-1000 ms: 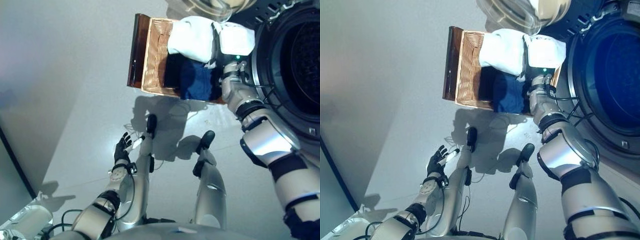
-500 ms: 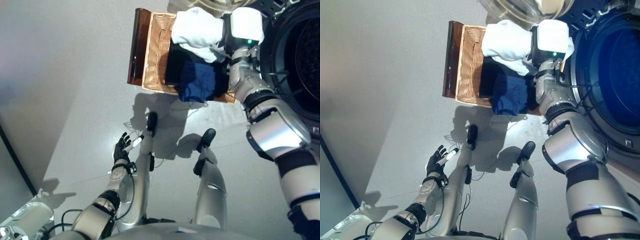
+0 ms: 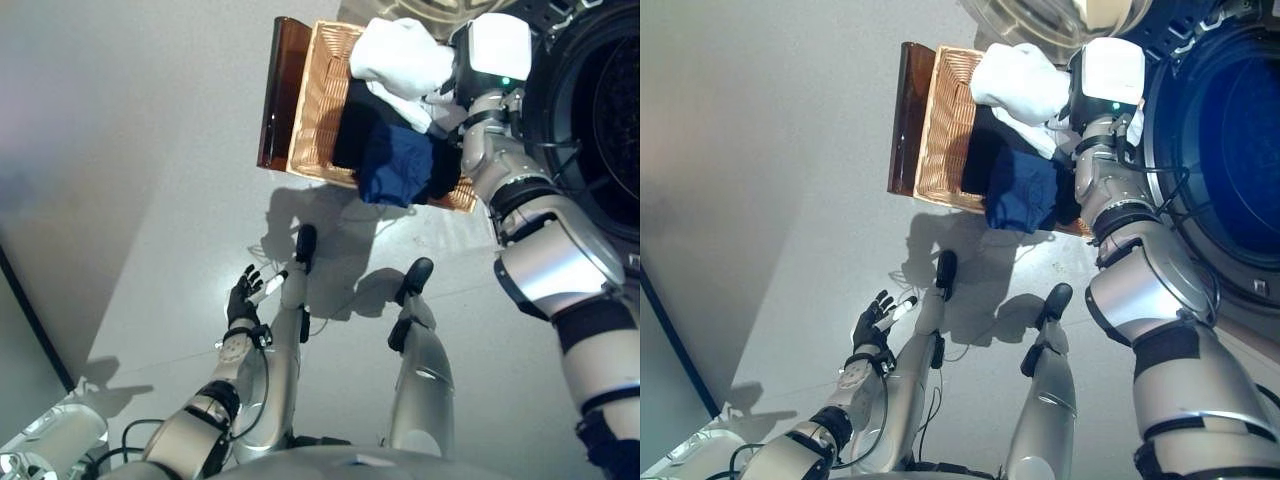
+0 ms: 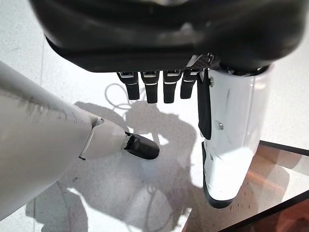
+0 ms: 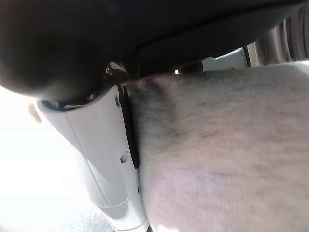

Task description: Pick up the clothes and place them into the washing machine

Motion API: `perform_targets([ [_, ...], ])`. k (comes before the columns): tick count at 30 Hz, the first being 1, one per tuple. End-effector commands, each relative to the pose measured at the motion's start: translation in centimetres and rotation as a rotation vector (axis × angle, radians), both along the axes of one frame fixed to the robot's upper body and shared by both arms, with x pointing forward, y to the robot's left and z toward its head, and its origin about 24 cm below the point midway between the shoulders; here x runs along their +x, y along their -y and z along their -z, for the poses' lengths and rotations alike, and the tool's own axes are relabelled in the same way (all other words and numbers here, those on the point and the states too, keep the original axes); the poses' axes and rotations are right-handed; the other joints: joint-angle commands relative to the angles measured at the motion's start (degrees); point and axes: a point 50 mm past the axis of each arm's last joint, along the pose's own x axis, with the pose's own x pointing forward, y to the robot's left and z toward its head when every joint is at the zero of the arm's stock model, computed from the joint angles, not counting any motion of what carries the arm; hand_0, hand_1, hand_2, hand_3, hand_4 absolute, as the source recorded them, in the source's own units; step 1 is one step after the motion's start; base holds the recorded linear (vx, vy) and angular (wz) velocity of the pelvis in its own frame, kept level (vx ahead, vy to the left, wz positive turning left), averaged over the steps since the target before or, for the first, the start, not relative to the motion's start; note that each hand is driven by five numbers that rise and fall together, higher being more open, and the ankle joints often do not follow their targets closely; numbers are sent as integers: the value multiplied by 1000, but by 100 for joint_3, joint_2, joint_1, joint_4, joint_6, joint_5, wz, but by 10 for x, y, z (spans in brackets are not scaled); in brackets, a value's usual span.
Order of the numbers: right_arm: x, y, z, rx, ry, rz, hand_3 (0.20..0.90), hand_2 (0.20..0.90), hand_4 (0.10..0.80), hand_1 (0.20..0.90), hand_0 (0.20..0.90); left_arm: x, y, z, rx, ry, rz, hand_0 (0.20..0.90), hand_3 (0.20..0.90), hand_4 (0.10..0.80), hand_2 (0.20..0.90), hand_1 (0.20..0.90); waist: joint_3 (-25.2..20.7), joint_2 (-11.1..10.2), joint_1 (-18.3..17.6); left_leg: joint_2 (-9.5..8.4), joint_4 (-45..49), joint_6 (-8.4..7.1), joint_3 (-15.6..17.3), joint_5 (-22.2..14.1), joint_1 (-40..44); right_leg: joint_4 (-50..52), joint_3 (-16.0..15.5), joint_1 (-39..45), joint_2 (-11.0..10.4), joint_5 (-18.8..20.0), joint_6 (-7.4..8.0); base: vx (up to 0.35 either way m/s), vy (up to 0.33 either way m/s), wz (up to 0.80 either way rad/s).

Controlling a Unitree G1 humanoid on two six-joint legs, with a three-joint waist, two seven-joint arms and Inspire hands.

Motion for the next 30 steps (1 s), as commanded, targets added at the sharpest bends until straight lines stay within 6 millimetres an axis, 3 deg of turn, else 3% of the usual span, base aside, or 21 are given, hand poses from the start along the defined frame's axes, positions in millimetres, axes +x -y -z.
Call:
perform_targets([
  [1, -9, 13, -67, -16, 193, 45, 200, 200, 300, 200, 200, -14, -20, 10, 39, -42, -65, 900, 900, 800, 900, 900, -39, -192, -54, 164, -86, -725, -98, -321, 361, -900, 425, 379, -157, 763, 250, 0, 0, 0],
  [8, -7, 7, -57, 188, 224, -15, 200, 200, 300, 200, 200, -15, -21, 11, 41, -47, -70, 900, 900, 800, 900, 900, -31, -184, -88, 178, -86, -716, -30, -344, 496, -932, 457, 507, -128, 757, 234, -5, -1, -2],
  [10, -5, -2, -51, 410, 269, -96, 200, 200, 300, 200, 200, -17, -22, 13, 49, -61, -82, 900, 900, 800, 900, 900, -36, -179, -117, 209, -86, -719, 42, -362, 569, -956, 490, 569, -106, 745, 225, -9, 12, -5],
  [13, -4, -14, -40, 572, 295, -162, 200, 200, 300, 200, 200, -19, -22, 15, 50, -77, -93, 900, 900, 800, 900, 900, -58, -191, -184, 232, -86, -711, 90, -383, 650, -982, 524, 625, -97, 750, 216, -3, 4, -7],
  [23, -5, -52, -7, 688, 263, -330, 200, 200, 300, 200, 200, -30, -26, 22, 87, -127, -127, 900, 900, 800, 900, 900, -228, -266, -362, 285, -86, -647, 192, -515, 1115, -1006, 518, 1070, -104, 693, 187, 12, 10, -9],
  [30, -13, -60, 16, 910, 298, -405, 200, 200, 300, 200, 200, -35, -31, 25, 116, -151, -142, 900, 900, 800, 900, 900, -382, -361, -431, 331, -86, -614, 258, -608, 1442, -1022, 542, 1389, -71, 612, 166, 21, -1, -2],
])
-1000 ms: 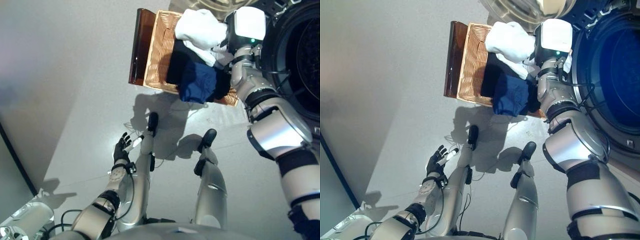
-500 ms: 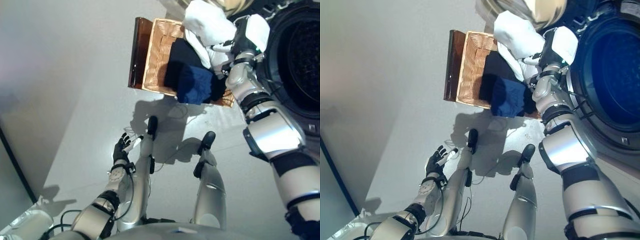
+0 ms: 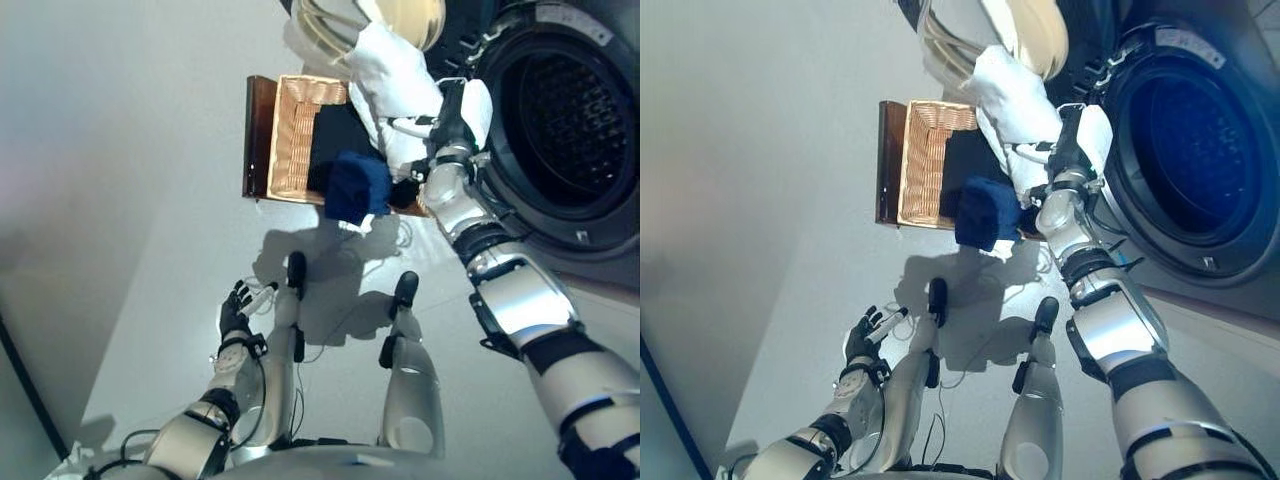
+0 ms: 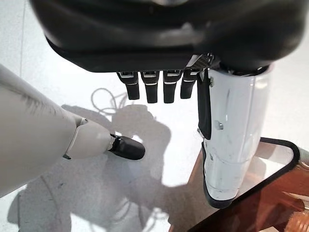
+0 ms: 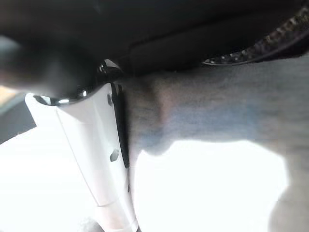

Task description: Pick up the clothes and place them into the washing machine

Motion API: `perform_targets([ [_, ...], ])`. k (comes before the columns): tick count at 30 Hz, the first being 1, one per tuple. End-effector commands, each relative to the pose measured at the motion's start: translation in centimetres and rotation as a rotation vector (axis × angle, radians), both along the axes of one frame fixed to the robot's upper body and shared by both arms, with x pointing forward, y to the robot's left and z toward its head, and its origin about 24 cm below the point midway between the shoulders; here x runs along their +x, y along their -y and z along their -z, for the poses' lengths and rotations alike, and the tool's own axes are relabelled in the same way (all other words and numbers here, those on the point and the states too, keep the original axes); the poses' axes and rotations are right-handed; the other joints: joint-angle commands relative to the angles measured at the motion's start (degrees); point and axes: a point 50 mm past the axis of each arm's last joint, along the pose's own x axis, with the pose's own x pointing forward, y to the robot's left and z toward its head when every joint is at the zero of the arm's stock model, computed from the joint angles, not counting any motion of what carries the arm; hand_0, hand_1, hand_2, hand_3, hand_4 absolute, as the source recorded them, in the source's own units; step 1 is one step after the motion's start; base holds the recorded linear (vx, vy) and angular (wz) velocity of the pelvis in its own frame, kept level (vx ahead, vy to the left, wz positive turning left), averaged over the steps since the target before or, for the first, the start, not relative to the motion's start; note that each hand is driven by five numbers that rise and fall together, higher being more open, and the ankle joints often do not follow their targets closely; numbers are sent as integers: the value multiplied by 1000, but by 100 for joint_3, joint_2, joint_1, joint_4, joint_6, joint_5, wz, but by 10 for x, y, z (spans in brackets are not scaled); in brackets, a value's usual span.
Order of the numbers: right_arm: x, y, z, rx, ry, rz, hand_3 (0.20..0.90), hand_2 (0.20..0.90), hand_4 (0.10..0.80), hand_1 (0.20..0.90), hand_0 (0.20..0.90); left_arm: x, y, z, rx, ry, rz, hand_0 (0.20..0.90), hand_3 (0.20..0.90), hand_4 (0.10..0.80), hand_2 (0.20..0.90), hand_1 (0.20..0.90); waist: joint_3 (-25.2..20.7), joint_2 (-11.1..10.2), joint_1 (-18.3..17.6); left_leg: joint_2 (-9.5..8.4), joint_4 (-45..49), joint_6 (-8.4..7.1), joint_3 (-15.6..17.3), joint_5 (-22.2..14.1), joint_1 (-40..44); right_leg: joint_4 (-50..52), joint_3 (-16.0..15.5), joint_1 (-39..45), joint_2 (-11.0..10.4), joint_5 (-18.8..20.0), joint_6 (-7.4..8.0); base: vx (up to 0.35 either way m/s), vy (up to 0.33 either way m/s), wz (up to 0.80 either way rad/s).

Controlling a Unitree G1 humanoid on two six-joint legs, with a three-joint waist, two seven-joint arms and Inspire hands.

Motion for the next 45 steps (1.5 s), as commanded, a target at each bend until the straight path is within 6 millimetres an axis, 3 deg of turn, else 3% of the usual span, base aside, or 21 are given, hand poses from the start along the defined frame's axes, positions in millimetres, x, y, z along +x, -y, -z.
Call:
perform_targets([
  [1, -3, -25, -54, 150, 306, -101, 200, 200, 300, 200, 200, -18, -22, 10, 95, -63, -47, 900, 900, 800, 900, 900, -379, -332, 58, 308, -50, -611, 61, -491, 464, 64, 279, 102, -240, 52, 125, 27, -5, -7],
  [7, -10, -35, -8, 474, 226, -138, 200, 200, 300, 200, 200, -31, -20, 19, 96, -121, -46, 900, 900, 800, 900, 900, -513, -308, 26, 348, -50, -606, 137, -564, 657, 25, 325, 268, -213, 10, 101, 21, 0, -3],
  [13, -20, -50, 14, 674, 203, -225, 200, 200, 300, 200, 200, -39, -17, 23, 101, -146, -27, 900, 900, 800, 900, 900, -619, -213, -2, 353, -50, -595, 192, -621, 769, -11, 382, 357, -217, -2, 92, 18, 0, -7],
  [15, -21, -53, 15, 688, 205, -244, 200, 200, 300, 200, 200, -40, -17, 24, 96, -147, -26, 900, 900, 800, 900, 900, -628, -206, -8, 352, -50, -595, 204, -621, 775, -10, 392, 357, -217, -4, 89, 11, -1, -8],
  [23, -26, -61, 24, 1077, 244, -316, 200, 200, 300, 200, 200, -44, -10, 27, 58, -162, -19, 900, 900, 800, 900, 900, -578, -126, -31, 344, -50, -594, 257, -644, 798, 36, 463, 317, -217, -37, 65, 1, 0, -3],
  [28, -27, -60, 27, 1209, 265, -329, 200, 200, 300, 200, 200, -47, -8, 29, 39, -174, -15, 900, 900, 800, 900, 900, -544, -67, -38, 340, -50, -602, 293, -656, 794, 48, 499, 271, -214, -44, 61, -3, 1, -5],
  [32, -24, -58, 34, 1454, 312, -297, 200, 200, 300, 200, 200, -49, -3, 31, 13, -179, -8, 900, 900, 800, 900, 900, -496, 36, -35, 336, -50, -621, 345, -681, 781, 36, 559, 239, -232, -36, 65, 1, 2, -4],
  [45, -13, -39, 25, 1555, 364, -241, 200, 200, 300, 200, 200, -51, -2, 32, -18, -180, 1, 900, 900, 800, 900, 900, -467, 194, -49, 321, -50, -642, 421, -689, 680, 43, 661, 79, -246, -31, 63, -1, -3, -4],
])
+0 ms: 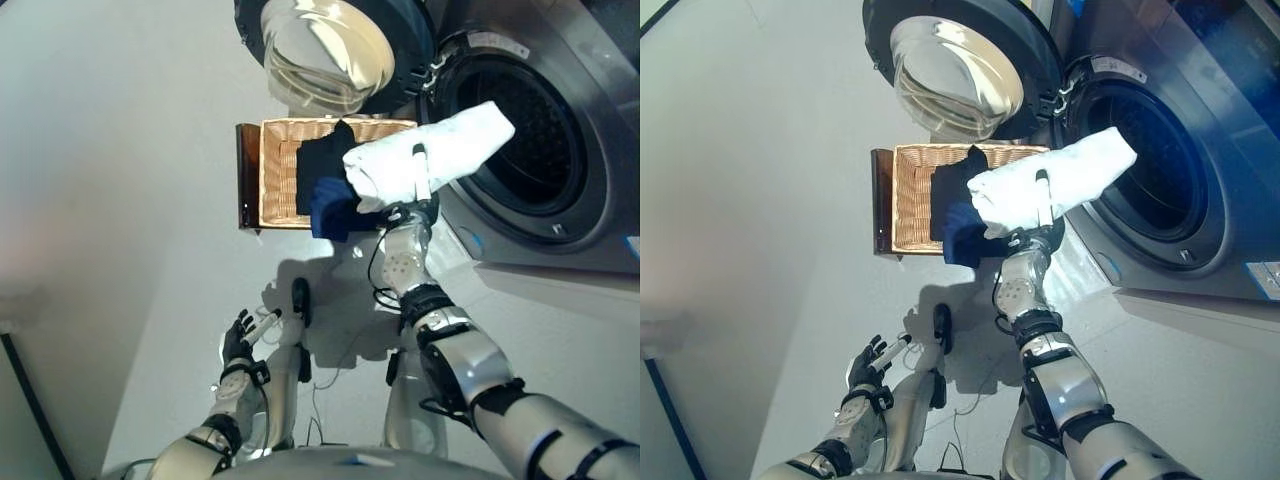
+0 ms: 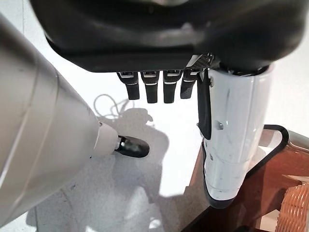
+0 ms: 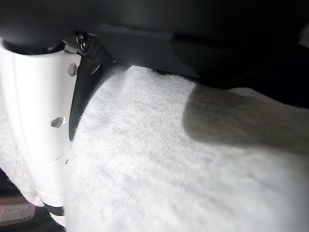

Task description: Pick up the clothes and place them into the washing machine

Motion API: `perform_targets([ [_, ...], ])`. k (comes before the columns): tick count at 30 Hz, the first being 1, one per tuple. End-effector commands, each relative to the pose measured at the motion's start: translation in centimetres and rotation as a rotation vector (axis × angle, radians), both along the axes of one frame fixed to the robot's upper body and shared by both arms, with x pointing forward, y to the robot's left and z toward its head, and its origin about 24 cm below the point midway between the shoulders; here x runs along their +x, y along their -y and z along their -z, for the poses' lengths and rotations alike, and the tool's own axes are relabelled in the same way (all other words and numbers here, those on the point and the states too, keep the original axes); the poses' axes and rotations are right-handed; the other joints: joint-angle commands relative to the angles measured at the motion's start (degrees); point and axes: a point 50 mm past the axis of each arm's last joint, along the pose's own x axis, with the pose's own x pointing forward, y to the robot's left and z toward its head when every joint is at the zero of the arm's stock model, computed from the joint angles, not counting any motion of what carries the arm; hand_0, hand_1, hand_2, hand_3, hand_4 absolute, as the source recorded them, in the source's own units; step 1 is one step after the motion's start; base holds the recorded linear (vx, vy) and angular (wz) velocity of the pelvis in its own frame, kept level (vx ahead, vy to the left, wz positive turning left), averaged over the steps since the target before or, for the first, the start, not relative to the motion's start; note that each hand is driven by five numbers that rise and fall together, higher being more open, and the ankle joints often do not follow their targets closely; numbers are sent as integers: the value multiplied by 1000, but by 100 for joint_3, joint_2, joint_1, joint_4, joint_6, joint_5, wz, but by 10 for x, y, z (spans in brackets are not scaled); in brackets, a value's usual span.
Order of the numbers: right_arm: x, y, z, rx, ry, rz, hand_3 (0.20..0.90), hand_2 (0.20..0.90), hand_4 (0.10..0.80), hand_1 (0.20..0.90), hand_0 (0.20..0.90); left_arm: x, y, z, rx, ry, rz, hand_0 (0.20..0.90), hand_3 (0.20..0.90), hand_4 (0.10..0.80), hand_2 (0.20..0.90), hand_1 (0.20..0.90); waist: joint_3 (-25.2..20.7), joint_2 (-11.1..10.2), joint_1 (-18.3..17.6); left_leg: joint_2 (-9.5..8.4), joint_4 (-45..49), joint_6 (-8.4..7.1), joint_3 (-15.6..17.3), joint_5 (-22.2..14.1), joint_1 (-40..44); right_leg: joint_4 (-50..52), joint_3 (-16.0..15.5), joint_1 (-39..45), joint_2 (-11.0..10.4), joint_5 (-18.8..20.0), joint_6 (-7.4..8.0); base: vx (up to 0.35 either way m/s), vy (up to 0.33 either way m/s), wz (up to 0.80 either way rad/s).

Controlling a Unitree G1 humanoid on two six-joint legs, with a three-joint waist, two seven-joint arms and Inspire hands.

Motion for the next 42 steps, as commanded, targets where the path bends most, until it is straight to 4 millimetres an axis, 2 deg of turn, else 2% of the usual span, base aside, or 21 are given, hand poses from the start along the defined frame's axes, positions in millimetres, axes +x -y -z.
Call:
perform_targets([
  [1, 19, -3, -68, -8, 267, 27, 200, 200, 300, 200, 200, -11, -12, 7, 32, -48, -5, 900, 900, 800, 900, 900, -125, -66, 40, 269, -47, -625, -58, -530, 296, 303, 227, -113, -281, -163, 78, -1, -2, -8],
  [9, 28, 37, -100, -2, 292, 164, 200, 200, 300, 200, 200, -14, -10, 8, 18, -44, 7, 900, 900, 800, 900, 900, -80, 102, 53, 239, -47, -636, -9, -528, 216, 348, 298, -286, -295, -168, 80, 1, 5, -2],
  [10, 30, 51, -114, -9, 305, 211, 200, 200, 300, 200, 200, -15, -9, 9, 16, -46, 13, 900, 900, 800, 900, 900, -79, 142, 73, 231, -47, -643, 8, -569, 217, 354, 306, -291, -294, -204, 88, 2, 1, -5],
  [13, 31, 61, -128, -14, 322, 243, 200, 200, 300, 200, 200, -13, -8, 8, 14, -36, 21, 900, 900, 800, 900, 900, -92, 184, 87, 221, -47, -640, 13, -528, 151, 342, 323, -360, -293, -159, 82, 1, 5, -6],
  [15, 29, 80, -147, -20, 347, 305, 200, 200, 300, 200, 200, -16, -9, 9, 14, -44, 28, 900, 900, 800, 900, 900, -108, 231, 108, 215, -47, -646, 17, -523, 136, 350, 345, -383, -294, -169, 86, 25, -4, -4],
  [19, 26, 97, -166, -35, 374, 345, 200, 200, 300, 200, 200, -18, -10, 9, 13, -43, 30, 900, 900, 800, 900, 900, -128, 276, 138, 206, -47, -649, 21, -519, 109, 369, 350, -423, -295, -182, 88, 28, -3, -1],
  [21, 22, 116, -182, -64, 385, 395, 200, 200, 300, 200, 200, -20, -10, 11, 11, -48, 38, 900, 900, 800, 900, 900, -163, 324, 164, 196, -47, -653, 21, -533, 100, 381, 368, -451, -293, -201, 94, 23, 3, -5],
  [22, 22, 116, -182, -64, 386, 395, 200, 200, 300, 200, 200, -20, -10, 11, 11, -47, 39, 900, 900, 800, 900, 900, -168, 325, 166, 195, -47, -653, 21, -528, 90, 378, 369, -460, -293, -193, 93, 31, -10, -5],
  [23, 16, 132, -199, -101, 400, 436, 200, 200, 300, 200, 200, -22, -11, 11, 15, -46, 46, 900, 900, 800, 900, 900, -188, 350, 191, 190, -47, -665, 19, -558, 96, 394, 371, -465, -298, -243, 107, 0, 0, 0],
  [28, 2, 160, -230, -168, 419, 512, 200, 200, 300, 200, 200, -25, -11, 12, 17, -51, 68, 900, 900, 800, 900, 900, -245, 420, 272, 172, -47, -674, 25, -517, 29, 430, 388, -559, -295, -234, 110, 27, -12, -1],
  [29, 2, 160, -230, -168, 419, 512, 200, 200, 300, 200, 200, -25, -11, 12, 17, -51, 68, 900, 900, 800, 900, 900, -245, 420, 272, 172, -47, -674, 25, -517, 29, 430, 388, -559, -295, -234, 110, 36, -11, -2],
  [31, -7, 172, -247, -192, 448, 548, 200, 200, 300, 200, 200, -26, -11, 13, 19, -52, 75, 900, 900, 800, 900, 900, -286, 458, 310, 164, -47, -683, 23, -512, -6, 460, 400, -619, -295, -247, 119, 36, -21, 3],
  [35, -20, 190, -264, -217, 456, 600, 200, 200, 300, 200, 200, -28, -11, 13, 17, -47, 89, 900, 900, 800, 900, 900, -327, 527, 377, 138, -47, -701, 25, -540, -33, 477, 385, -660, -310, -304, 143, 28, -10, 4],
  [42, -39, 208, -290, -220, 509, 668, 200, 200, 300, 200, 200, -27, -8, 12, -1, -25, 96, 900, 900, 800, 900, 900, -347, 723, 504, 102, -47, -738, 28, -504, -217, 535, 441, -909, -350, -320, 159, 10, -4, 0],
])
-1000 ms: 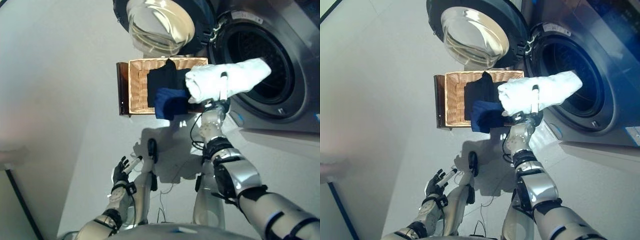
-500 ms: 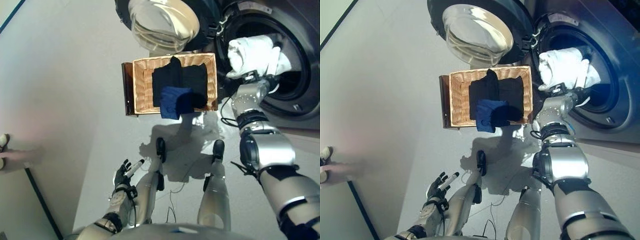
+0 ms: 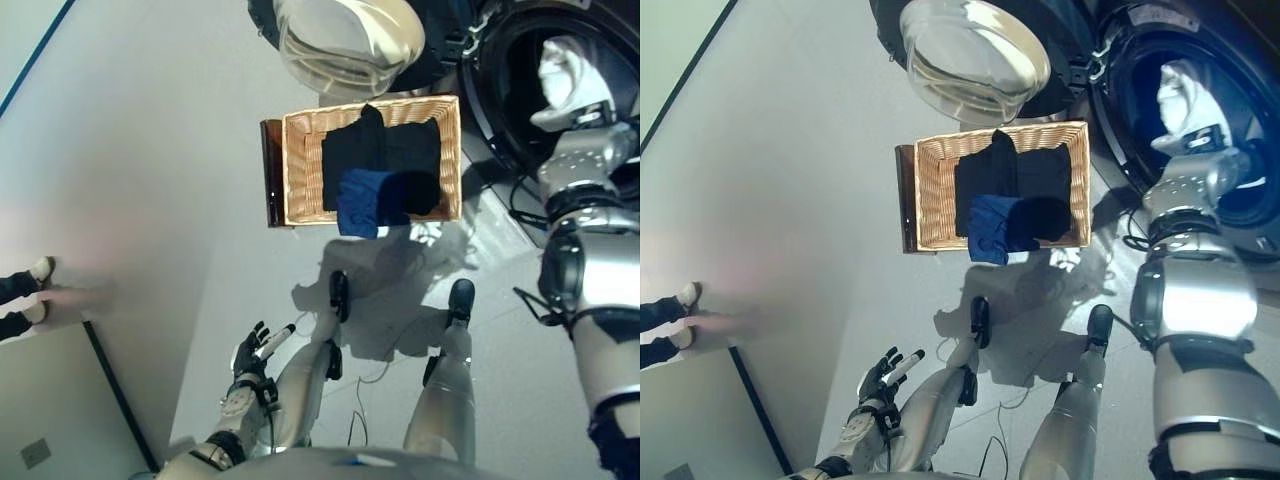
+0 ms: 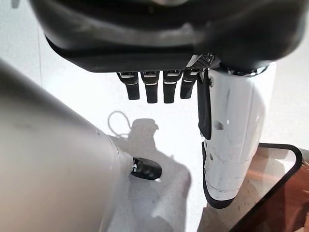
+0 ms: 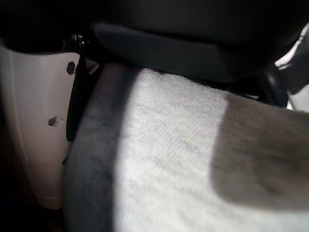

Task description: Pick up the clothes and place them into the washing machine

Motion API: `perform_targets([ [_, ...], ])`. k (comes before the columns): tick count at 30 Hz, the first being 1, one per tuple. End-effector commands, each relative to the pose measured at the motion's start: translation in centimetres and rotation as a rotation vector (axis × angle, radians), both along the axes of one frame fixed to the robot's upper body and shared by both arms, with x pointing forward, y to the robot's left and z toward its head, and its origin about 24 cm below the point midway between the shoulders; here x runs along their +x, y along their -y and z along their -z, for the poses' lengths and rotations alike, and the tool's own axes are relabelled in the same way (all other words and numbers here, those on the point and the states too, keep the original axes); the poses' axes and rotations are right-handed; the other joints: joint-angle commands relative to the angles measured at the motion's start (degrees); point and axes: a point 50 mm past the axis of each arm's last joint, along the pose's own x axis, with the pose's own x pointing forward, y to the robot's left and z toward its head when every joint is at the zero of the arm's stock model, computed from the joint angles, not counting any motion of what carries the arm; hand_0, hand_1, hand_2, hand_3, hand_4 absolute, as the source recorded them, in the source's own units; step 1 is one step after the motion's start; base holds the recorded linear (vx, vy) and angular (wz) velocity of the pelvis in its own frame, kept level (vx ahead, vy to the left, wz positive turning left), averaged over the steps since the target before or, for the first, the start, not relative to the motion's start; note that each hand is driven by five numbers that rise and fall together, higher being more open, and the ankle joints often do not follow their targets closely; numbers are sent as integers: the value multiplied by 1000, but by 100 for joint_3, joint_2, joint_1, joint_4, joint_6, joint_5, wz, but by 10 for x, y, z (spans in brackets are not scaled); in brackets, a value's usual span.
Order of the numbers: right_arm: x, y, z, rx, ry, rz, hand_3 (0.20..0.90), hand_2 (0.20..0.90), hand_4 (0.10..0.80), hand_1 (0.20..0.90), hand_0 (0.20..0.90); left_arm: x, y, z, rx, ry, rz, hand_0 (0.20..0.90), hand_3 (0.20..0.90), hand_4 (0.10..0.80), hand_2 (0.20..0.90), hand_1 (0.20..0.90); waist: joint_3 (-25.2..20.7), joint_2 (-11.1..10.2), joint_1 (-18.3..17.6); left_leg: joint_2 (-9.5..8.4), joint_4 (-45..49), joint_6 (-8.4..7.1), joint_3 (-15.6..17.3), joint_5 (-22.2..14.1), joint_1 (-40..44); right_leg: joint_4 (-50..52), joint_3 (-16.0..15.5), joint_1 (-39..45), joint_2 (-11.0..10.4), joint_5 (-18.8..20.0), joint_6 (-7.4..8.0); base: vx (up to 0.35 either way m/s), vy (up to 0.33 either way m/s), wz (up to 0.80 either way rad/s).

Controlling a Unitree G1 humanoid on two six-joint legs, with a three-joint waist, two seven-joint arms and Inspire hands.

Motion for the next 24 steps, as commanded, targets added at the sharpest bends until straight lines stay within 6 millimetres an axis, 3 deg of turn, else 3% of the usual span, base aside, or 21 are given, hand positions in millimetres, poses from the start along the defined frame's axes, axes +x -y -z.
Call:
perform_targets([
  [1, -36, 13, -122, -256, 316, 120, 200, 200, 300, 200, 200, -8, -21, 3, 59, -10, -10, 900, 900, 800, 900, 900, -104, 2, 47, 344, -45, -804, 98, -459, 257, 713, 214, -352, -140, -449, 14, 12, -5, 9],
  [7, -51, 19, -135, -181, 437, 190, 200, 200, 300, 200, 200, -5, -19, 2, 51, -2, -39, 900, 900, 800, 900, 900, -131, 100, 96, 302, -45, -816, 111, -442, 95, 781, 293, -569, -134, -474, 15, 12, 2, 3],
  [15, -51, 22, -130, -153, 424, 208, 200, 200, 300, 200, 200, -2, -22, 0, 76, -2, -46, 900, 900, 800, 900, 900, -164, 39, 58, 295, -45, -816, 119, -465, 133, 758, 278, -529, -139, -468, 24, 13, 1, 0],
  [16, -51, 22, -129, -156, 415, 206, 343, 343, 402, 343, 343, -1, -23, 0, 75, 0, -50, 900, 900, 800, 900, 900, -163, 31, 48, 298, -45, -812, 117, -432, 120, 757, 271, -541, -137, -430, 17, 0, 0, 0],
  [17, -50, 22, -130, -159, 406, 204, 900, 900, 800, 900, 900, -1, -23, 0, 78, -1, -50, 900, 900, 800, 900, 900, -166, 20, 41, 296, -45, -811, 116, -435, 132, 752, 271, -519, -141, -430, 16, 0, 0, 0],
  [24, -44, 17, -129, -158, 381, 179, 900, 900, 800, 900, 900, -4, -26, 2, 80, -19, -69, 900, 900, 800, 900, 900, -188, -13, 0, 274, -45, -800, 128, -494, 237, 715, 245, -383, -156, -463, 8, -5, 2, 0],
])
